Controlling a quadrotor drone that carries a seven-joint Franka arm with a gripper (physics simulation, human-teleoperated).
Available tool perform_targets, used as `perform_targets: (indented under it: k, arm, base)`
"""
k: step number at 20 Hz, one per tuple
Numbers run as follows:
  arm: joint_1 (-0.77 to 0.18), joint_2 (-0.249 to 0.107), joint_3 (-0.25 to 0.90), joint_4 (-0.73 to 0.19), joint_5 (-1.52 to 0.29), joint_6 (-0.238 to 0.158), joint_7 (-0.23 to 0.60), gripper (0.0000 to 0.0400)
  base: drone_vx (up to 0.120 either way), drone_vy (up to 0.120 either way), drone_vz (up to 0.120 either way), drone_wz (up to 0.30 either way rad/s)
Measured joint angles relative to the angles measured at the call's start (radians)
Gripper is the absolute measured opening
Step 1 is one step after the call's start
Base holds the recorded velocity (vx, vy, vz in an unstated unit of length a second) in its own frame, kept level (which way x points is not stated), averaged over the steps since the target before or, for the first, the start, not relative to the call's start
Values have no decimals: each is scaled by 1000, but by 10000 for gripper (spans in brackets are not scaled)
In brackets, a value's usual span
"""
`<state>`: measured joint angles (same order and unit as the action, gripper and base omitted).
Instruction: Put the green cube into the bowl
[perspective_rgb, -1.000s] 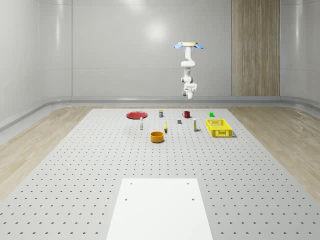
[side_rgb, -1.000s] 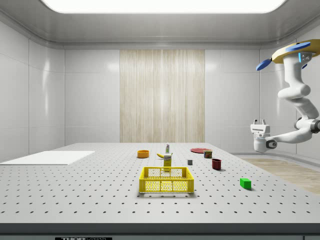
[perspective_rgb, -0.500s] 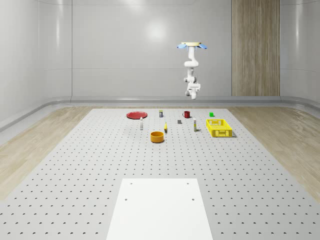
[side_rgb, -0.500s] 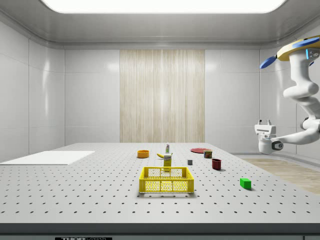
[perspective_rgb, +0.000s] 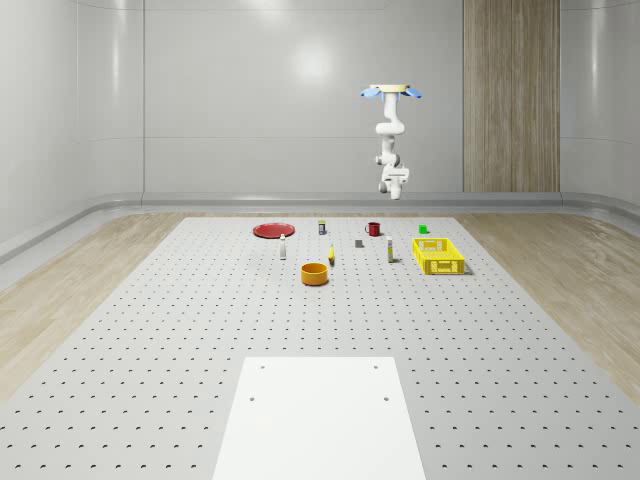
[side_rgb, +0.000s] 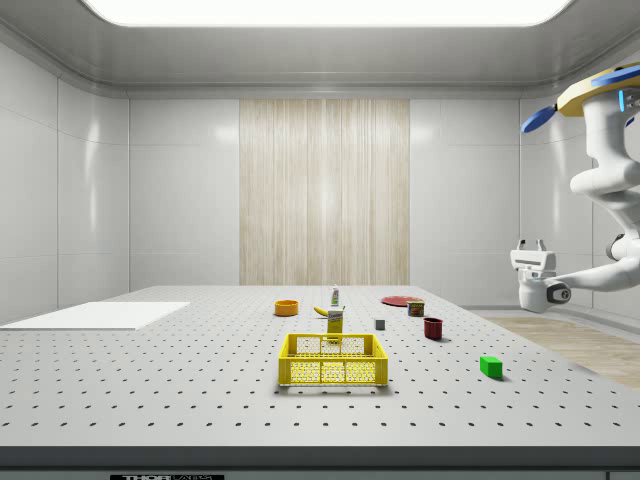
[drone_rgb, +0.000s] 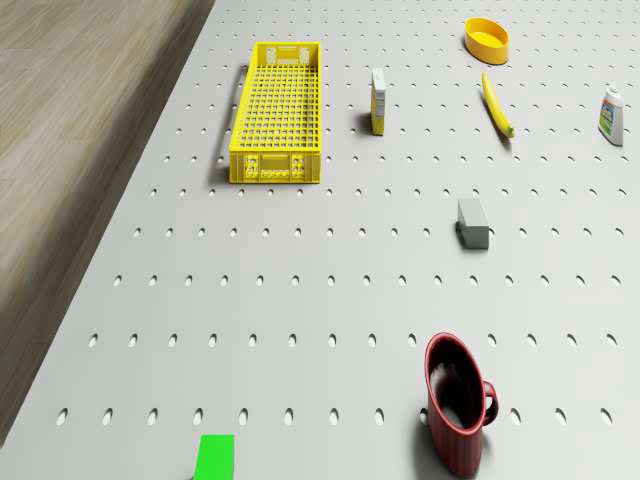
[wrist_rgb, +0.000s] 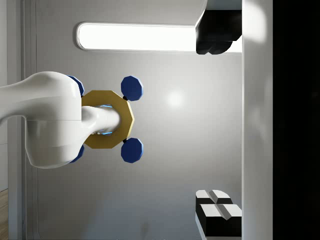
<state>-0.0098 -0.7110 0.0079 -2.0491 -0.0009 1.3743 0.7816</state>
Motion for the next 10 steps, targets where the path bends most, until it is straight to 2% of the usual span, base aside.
perform_targets:
  k: [10]
  arm:
    - [-5, -5, 14, -5, -19, 8, 2, 400]
  base:
    - [0, 120, 0, 0]
